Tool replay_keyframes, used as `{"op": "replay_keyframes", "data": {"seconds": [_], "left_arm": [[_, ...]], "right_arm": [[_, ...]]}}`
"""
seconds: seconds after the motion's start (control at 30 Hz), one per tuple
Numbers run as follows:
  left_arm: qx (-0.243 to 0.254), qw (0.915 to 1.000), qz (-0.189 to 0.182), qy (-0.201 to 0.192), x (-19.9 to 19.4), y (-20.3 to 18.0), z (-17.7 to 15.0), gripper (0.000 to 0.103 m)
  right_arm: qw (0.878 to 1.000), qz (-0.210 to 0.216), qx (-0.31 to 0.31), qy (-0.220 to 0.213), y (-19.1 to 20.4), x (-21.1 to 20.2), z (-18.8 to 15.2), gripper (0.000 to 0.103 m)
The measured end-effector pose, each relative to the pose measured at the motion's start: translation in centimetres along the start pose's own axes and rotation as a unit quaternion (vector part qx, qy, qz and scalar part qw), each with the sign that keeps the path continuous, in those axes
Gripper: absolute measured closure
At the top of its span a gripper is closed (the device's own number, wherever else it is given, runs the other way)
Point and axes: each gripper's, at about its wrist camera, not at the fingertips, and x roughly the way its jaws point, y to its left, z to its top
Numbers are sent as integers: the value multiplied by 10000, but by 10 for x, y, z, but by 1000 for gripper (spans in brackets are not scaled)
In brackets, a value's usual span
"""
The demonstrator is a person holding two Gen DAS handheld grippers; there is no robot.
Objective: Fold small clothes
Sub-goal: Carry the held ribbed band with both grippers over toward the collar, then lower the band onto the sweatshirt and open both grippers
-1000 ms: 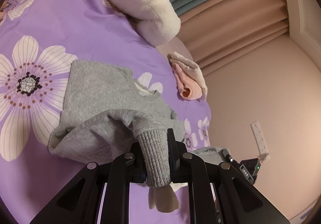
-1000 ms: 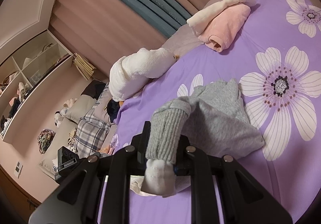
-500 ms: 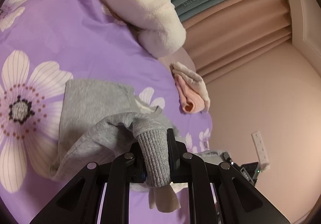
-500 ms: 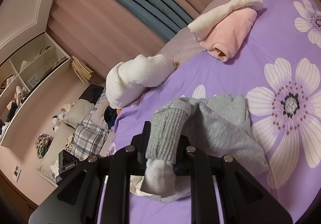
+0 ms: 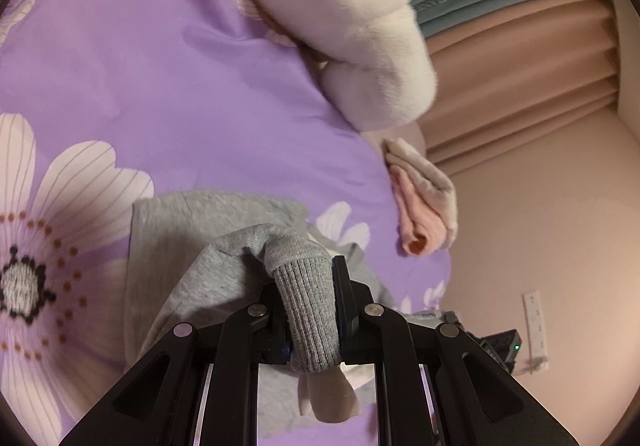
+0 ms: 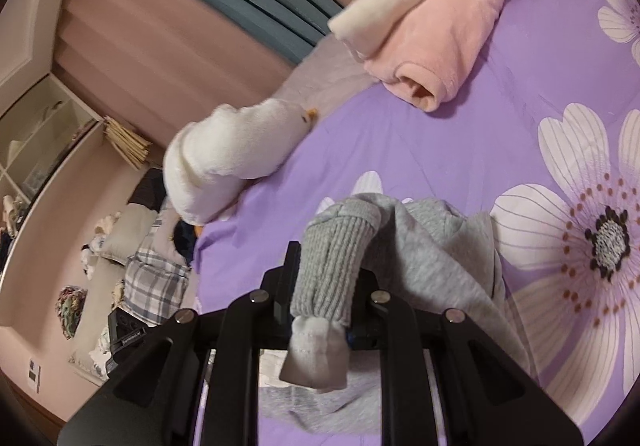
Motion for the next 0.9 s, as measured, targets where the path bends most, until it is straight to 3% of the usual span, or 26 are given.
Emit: {"op": "replay_keyframes", "data": {"seconds": [0.3, 0.43, 0.53, 0.6, 0.67, 0.83, 0.9], "left_arm": [[-649, 9962, 513, 287, 47, 30, 24, 91], [-1004, 9927, 555, 360, 58, 37, 34, 91], [-1279, 9886, 660, 443, 63, 45, 41, 91], [-1357, 9861, 826, 493, 67, 49, 44, 90], [-1492, 9828, 890, 632, 70, 52, 44, 83], [-1429, 9827, 817, 851, 64, 46, 55, 81], [-1548, 9814, 796, 809, 60, 46, 60, 78]], "right_arm": [[9944, -679, 530, 612, -26, 51, 16, 81], [9912, -567, 1014, 638, -39, 58, 29, 75], [9866, -229, 1503, 584, -52, 62, 38, 56], [9855, -259, 1638, 357, -58, 57, 40, 46], [9854, -183, 1661, 336, -62, 56, 40, 45], [9877, 120, 1545, 219, -63, 42, 36, 43], [9859, 334, 1638, -18, -63, 36, 43, 35]]}}
